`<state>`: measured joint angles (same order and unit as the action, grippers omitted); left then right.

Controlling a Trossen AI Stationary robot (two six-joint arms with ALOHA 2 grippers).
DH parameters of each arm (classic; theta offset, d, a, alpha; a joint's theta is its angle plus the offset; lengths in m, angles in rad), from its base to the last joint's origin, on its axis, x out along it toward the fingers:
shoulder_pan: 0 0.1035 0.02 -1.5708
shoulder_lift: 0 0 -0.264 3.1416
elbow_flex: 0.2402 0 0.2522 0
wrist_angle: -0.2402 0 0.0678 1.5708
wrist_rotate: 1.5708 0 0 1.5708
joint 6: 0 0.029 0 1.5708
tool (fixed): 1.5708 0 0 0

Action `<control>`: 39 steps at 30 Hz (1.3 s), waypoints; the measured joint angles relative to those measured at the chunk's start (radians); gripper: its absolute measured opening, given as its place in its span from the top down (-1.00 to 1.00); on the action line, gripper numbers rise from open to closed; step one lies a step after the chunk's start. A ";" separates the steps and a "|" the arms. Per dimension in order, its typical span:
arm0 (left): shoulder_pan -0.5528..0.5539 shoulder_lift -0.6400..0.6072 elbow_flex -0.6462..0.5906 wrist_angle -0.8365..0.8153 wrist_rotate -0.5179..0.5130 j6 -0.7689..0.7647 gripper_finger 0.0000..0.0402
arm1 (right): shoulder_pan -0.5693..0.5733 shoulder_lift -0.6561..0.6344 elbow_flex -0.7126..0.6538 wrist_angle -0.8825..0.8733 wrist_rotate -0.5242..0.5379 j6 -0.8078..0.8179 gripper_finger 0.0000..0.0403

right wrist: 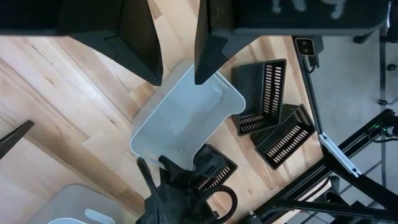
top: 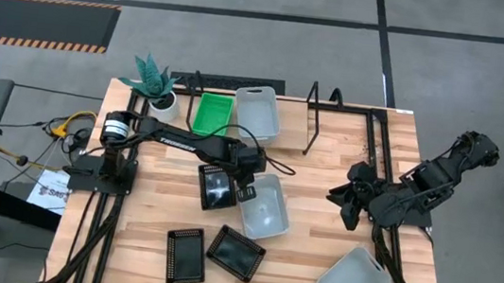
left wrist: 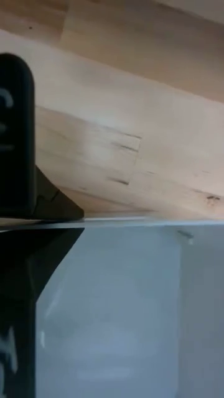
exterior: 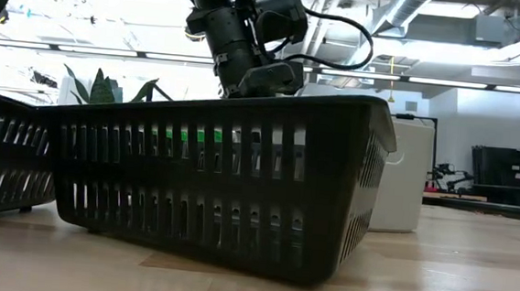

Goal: Stack baskets on shelf by color
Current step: Stack the top gray bin on top of the gray bin on the shelf

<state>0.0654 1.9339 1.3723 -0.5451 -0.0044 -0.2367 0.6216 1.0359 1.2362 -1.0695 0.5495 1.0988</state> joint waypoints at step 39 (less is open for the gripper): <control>0.004 -0.005 0.229 -0.038 0.084 -0.059 1.00 | 0.000 -0.020 0.000 -0.001 0.002 -0.007 0.42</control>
<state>0.0695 1.9293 1.6008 -0.5833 0.0798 -0.2955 0.6212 1.0155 1.2366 -1.0702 0.5510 1.0920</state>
